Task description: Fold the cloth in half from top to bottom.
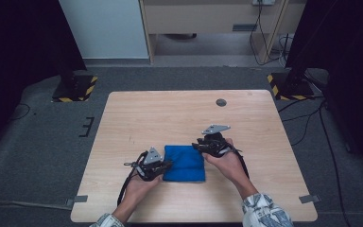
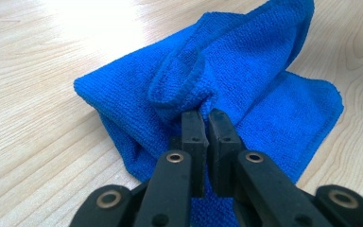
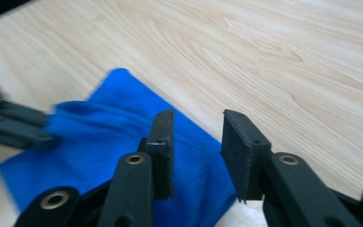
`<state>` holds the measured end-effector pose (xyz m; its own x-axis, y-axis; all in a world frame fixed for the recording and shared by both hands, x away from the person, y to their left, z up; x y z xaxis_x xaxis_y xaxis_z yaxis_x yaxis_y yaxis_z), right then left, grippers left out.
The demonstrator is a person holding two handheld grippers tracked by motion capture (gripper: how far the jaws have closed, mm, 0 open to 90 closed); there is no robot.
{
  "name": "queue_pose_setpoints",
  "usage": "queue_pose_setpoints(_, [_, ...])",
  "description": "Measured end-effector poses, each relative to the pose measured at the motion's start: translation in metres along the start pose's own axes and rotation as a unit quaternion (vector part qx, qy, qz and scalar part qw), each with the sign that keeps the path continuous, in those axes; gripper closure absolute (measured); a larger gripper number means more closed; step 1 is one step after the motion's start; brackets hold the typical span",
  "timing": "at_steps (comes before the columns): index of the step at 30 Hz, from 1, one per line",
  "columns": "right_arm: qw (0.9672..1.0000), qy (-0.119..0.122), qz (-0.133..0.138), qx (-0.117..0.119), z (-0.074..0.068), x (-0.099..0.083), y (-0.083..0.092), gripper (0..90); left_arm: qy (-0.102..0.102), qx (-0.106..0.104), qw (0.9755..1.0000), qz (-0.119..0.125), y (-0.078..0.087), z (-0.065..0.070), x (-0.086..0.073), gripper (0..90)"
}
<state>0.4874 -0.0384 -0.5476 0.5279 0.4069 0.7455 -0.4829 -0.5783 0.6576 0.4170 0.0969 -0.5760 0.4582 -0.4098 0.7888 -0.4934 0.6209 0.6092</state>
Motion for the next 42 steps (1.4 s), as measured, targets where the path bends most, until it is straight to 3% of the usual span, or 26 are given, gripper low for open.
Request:
queue_pose_setpoints(8, [0.9996, -0.005, -0.027, -0.005, 0.002, -0.011, -0.016, 62.6, 0.005, 0.001, 1.0000, 0.005, 0.002, -0.003, 0.001, 86.7])
queue_pose_setpoints(12, [0.9992, -0.017, -0.035, 0.005, 0.001, -0.015, -0.020, 66.2, 0.003, -0.001, 1.0000, 0.007, 0.002, -0.001, 0.003, 86.8])
queue_pose_setpoints(14, [0.9992, -0.013, -0.037, 0.011, -0.002, -0.016, -0.020, 72.4, 0.000, -0.004, 1.0000, 0.005, 0.002, 0.001, 0.002, 86.7])
queue_pose_setpoints(17, [0.9991, -0.012, -0.034, 0.024, -0.006, -0.018, -0.016, 83.5, -0.003, -0.006, 1.0000, 0.005, 0.003, 0.003, 0.001, 86.4])
queue_pose_setpoints(20, [0.9990, 0.002, -0.033, 0.029, -0.012, -0.020, -0.010, 87.2, -0.005, -0.007, 1.0000, 0.002, 0.005, 0.004, -0.002, 85.1])
queue_pose_setpoints(29, [0.9977, 0.012, 0.015, 0.064, -0.033, -0.027, 0.018, 88.1, -0.002, -0.011, 0.9999, 0.001, 0.019, 0.011, -0.014, 65.2])
queue_pose_setpoints(35, [0.9964, 0.027, 0.021, 0.077, -0.045, -0.037, 0.030, 88.1, -0.013, -0.016, 0.9998, 0.002, 0.038, 0.017, -0.017, 61.7])
queue_pose_setpoints(42, [0.9954, 0.043, 0.014, 0.085, -0.055, -0.048, 0.041, 87.3, -0.010, -0.013, 0.9996, 0.021, 0.062, 0.015, -0.013, 62.1])
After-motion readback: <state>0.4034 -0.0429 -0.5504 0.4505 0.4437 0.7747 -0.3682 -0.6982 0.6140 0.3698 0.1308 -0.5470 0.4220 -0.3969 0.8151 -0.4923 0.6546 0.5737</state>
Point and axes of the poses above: each handheld gripper's, and its own axes: y roughly backward along the jaws, x roughly out of its top, z roughly to its right, the point moved 10 cm from there along -y, roughly forward along the jaws, and after that the axes turned 2 degrees about -z, right-handed, at the moved point
